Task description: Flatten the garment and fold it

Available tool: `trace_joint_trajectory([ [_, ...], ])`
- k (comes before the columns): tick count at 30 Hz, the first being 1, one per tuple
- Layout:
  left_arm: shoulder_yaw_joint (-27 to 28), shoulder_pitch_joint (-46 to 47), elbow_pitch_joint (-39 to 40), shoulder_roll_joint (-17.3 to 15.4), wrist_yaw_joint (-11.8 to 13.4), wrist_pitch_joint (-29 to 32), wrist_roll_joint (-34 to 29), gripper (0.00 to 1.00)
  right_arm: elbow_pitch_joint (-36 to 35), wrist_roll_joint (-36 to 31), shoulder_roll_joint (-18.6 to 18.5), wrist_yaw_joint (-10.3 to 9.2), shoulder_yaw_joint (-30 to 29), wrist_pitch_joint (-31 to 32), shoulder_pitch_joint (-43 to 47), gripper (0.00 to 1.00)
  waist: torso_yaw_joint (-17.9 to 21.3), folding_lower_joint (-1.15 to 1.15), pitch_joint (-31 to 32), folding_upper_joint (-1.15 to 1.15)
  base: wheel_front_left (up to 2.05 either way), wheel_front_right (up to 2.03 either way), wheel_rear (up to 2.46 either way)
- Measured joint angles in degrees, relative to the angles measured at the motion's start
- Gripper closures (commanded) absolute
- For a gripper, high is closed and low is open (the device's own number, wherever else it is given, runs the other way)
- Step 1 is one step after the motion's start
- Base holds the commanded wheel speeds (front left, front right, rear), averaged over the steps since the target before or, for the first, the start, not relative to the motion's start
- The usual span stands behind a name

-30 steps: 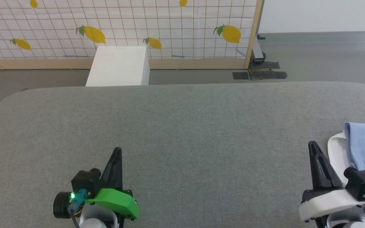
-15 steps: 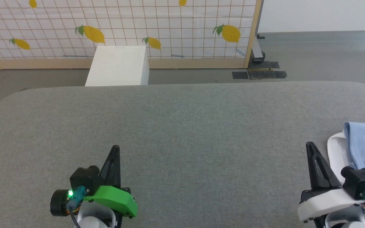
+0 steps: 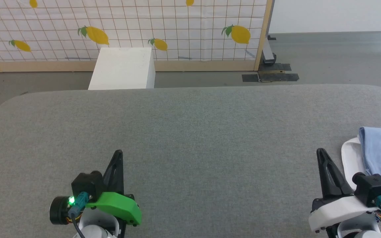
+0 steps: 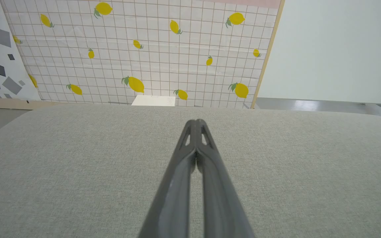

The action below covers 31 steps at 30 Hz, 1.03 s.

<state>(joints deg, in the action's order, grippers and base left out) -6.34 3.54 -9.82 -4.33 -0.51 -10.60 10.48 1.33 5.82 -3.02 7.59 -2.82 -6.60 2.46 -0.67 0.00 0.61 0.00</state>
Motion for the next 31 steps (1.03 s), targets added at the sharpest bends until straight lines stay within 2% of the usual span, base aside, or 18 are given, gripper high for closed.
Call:
trace_joint_trajectory([
  [31,2.0,-0.9,3.2,0.4,0.1,3.5,-3.1,1.00,-0.3,-1.9,0.0,0.00,0.9,2.1,-0.2,1.00,0.2,0.00,-0.2,0.00,0.00,0.00,0.00],
])
